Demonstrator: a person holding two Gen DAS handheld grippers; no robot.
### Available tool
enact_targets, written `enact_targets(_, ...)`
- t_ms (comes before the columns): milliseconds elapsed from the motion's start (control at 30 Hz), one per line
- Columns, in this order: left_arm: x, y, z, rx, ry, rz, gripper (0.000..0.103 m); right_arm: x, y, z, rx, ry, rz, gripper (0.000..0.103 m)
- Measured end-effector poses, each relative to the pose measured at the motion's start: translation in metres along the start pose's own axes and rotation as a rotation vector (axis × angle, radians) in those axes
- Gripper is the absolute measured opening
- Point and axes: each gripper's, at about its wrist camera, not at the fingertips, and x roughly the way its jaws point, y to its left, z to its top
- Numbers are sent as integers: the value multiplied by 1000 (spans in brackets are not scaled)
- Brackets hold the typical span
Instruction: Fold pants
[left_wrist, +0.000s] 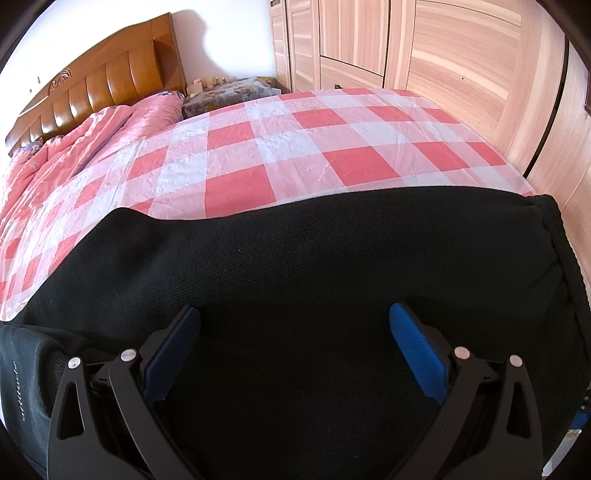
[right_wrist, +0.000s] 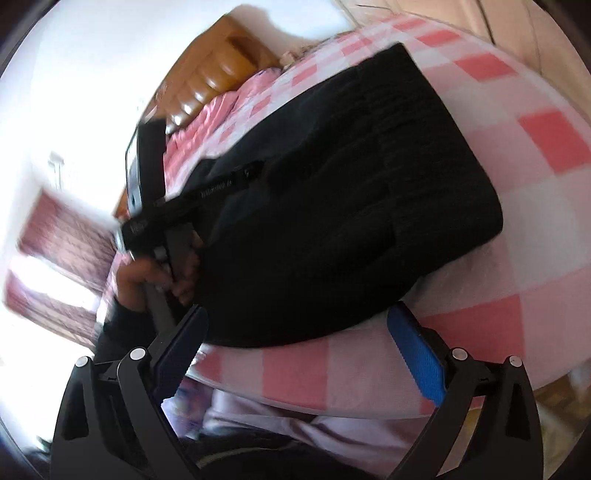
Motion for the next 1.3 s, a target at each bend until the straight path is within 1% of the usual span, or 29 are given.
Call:
enact_targets(33, 0, 0, 0, -1, 0, -1, 102, -3, -7, 3, 66, -30, 21, 93)
enact_targets(67, 0, 0, 0, -1, 0, -1, 102, -4, -11, 6, 114, -63, 20, 91)
enact_targets(100, 0, 0, 0, 0, 0, 0, 102, -5, -16, 8, 163, -105, 25, 91)
enact_targets(200, 0, 0, 0, -1, 0, -1, 102, -4, -15, 9, 212, -207, -3, 91)
enact_targets(233, 0, 0, 0, -2, 0, -3, 102, -3, -13, 9, 208, -227, 7, 94)
enact_targets(267, 0, 0, 0, -4, 1, -4, 102, 0, -10, 9, 194, -231, 24, 94)
enact_targets(333, 1, 0, 0, -6, 1, -7, 102, 12, 1, 7, 114, -137, 34, 93)
enact_targets(367, 1, 0, 0, -6, 1, -8, 102, 17, 7, 4, 73, -92, 21, 93)
enact_targets(400, 1, 1, 0, -5, 1, -7, 102, 19, 14, -2, 25, -78, -9, 92)
enact_targets(433, 1, 1, 0, -7, 1, -8, 102, 20, 17, -3, 12, -83, -26, 90)
enact_targets(467, 1, 1, 0, -7, 1, -9, 102, 18, 16, -3, 19, -99, -45, 88)
enact_targets(500, 1, 1, 0, -8, 1, -10, 102, 16, 13, -1, 43, -132, -70, 83)
enact_targets(567, 1, 1, 0, -8, 1, -10, 102, 11, 4, 4, 77, -232, -99, 81)
enact_targets(600, 1, 1, 0, -8, 1, -10, 102, 11, 1, 5, 84, -253, -90, 77)
enact_targets(633, 1, 1, 0, -8, 1, -8, 102, 14, 3, 7, 72, -266, -102, 77)
enact_targets(700, 1, 1, 0, -8, 1, -9, 102, 19, 13, 5, 30, -270, -157, 77)
enact_targets(767, 1, 1, 0, -8, 1, -9, 102, 22, 18, -1, -18, -297, -199, 76)
enact_targets(833, 0, 1, -1, -6, -1, -6, 102, 20, 15, -2, -19, -309, -229, 63)
enact_targets(867, 0, 1, -1, -5, -2, -4, 102, 21, 15, -2, -12, -310, -228, 61)
enact_targets(933, 0, 1, -1, -2, -3, 1, 102, 17, 8, -1, 3, -310, -223, 50)
enact_targets(1000, -1, -1, -1, 7, -8, 15, 102, 13, 4, -3, -1, -315, -222, 45)
enact_targets(1033, -2, -4, -1, 17, -16, 34, 102, 12, 4, -4, -11, -321, -225, 40)
enact_targets(1100, -9, -10, -2, 46, -46, 92, 102, 9, 7, -8, -32, -337, -229, 34)
enact_targets(1133, -14, -13, -2, 58, -64, 113, 98, 6, 8, -9, -41, -347, -228, 31)
enact_targets(1167, -26, -14, -4, 65, -98, 113, 96, 4, 9, -10, -48, -353, -229, 30)
enact_targets(1200, -35, -13, -4, 58, -115, 97, 96, 2, 10, -11, -59, -356, -231, 29)
enact_targets(1233, -54, -7, -4, 30, -154, 66, 96, 2, 12, -11, -61, -356, -234, 29)
enact_targets(1267, -70, -1, -5, 5, -192, 68, 96, 0, 12, -12, -63, -357, -235, 29)
enact_targets(1300, -87, 8, -6, -20, -231, 89, 96, 0, 14, -12, -66, -360, -237, 29)
